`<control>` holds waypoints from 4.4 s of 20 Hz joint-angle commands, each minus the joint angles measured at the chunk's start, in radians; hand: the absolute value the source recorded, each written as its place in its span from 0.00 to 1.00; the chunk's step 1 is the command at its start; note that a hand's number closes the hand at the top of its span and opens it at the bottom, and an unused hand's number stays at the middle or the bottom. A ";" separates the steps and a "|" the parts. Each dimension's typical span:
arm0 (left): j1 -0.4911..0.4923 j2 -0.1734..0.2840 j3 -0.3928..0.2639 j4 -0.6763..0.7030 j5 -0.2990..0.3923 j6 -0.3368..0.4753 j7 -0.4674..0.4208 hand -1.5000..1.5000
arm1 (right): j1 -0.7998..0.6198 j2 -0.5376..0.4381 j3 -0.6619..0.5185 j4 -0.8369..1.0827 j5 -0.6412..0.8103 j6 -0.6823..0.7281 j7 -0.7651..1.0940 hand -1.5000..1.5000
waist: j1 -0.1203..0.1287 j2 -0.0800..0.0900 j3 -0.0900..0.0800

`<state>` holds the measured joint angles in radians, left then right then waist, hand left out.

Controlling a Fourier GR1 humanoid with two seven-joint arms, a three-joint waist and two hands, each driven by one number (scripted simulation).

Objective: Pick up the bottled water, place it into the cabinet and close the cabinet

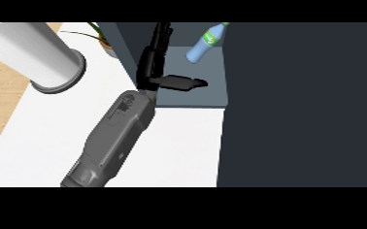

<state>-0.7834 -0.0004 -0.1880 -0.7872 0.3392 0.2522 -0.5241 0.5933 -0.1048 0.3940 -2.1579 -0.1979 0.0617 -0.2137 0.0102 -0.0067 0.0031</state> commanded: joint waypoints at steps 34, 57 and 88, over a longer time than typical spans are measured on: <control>1.285 0.346 -0.162 -1.477 0.118 -0.062 0.148 0.00 | -0.043 -0.203 0.350 -0.181 0.314 0.133 0.159 1.00 | 0.014 0.000 -0.006; 1.626 0.484 0.239 -1.536 0.456 -0.458 0.030 0.00 | -0.669 0.103 0.399 0.043 0.190 -0.191 0.625 1.00 | 0.039 0.009 -0.005; 1.752 0.392 0.580 -1.422 0.685 -0.822 0.123 0.00 | -1.352 0.055 -0.270 0.896 -0.285 0.157 0.462 1.00 | 0.021 0.012 -0.004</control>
<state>1.0029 0.4004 0.3871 -2.2704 1.0422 -0.5273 -0.4082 -0.6636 -0.0476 0.2002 -1.4438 -0.5073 0.2179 0.3042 0.0223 -0.0268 0.0076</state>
